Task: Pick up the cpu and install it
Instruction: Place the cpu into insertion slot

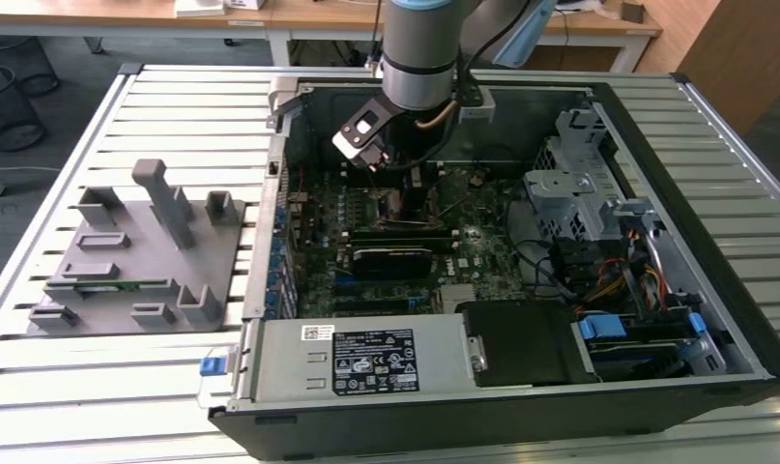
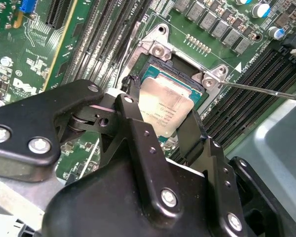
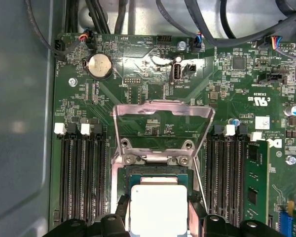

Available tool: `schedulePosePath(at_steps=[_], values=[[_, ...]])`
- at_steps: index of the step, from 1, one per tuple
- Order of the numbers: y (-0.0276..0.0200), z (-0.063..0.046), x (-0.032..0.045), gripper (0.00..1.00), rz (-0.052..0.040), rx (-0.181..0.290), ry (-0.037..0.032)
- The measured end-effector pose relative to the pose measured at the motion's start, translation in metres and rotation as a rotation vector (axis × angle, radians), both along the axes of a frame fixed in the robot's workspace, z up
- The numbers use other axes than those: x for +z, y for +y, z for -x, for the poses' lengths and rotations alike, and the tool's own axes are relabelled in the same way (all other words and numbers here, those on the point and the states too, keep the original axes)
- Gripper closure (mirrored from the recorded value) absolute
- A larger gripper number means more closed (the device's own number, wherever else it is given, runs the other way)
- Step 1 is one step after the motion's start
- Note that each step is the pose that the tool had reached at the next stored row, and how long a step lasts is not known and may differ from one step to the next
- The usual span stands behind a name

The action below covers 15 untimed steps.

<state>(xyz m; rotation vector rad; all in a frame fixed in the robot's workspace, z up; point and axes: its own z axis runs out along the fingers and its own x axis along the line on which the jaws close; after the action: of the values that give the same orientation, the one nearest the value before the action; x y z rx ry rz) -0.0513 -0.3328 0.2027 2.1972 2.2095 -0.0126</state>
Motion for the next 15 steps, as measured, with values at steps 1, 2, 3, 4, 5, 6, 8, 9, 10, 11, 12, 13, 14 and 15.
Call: schedulePosePath(at_steps=[1,2,3,4,5,6,8,9,10,11,12,13,14,15], values=[[0.0006,0.0,-0.0006,0.46,0.0,0.0,0.0],[0.0011,-0.0001,-0.0012,0.46,0.0,0.0,0.0],[0.0012,-0.0001,-0.0017,0.46,-0.0002,0.0,-0.0001],[0.0012,-0.0001,-0.0023,0.46,-0.0002,0.0,-0.0001],[0.0012,-0.0001,-0.0027,0.46,-0.0001,0.0,-0.0001],[0.0012,-0.0001,-0.0033,0.46,-0.0001,0.0,0.0],[0.0012,-0.0001,-0.0047,0.46,0.0,0.0,0.0],[0.0012,-0.0001,-0.0052,0.46,0.0,0.0,0.0],[0.0012,0.0,-0.0056,0.46,0.0,0.0,0.0],[0.0012,0.0,-0.0061,0.46,0.0,0.0,0.0],[0.0012,0.0,-0.0064,0.46,0.0001,0.0,0.0001],[0.0012,0.0,-0.0068,0.46,0.0,0.0,0.0],[0.0012,0.0,-0.0071,0.46,0.0,0.0,0.0],[0.0012,0.0,-0.0074,0.46,0.0,0.0,0.0]])
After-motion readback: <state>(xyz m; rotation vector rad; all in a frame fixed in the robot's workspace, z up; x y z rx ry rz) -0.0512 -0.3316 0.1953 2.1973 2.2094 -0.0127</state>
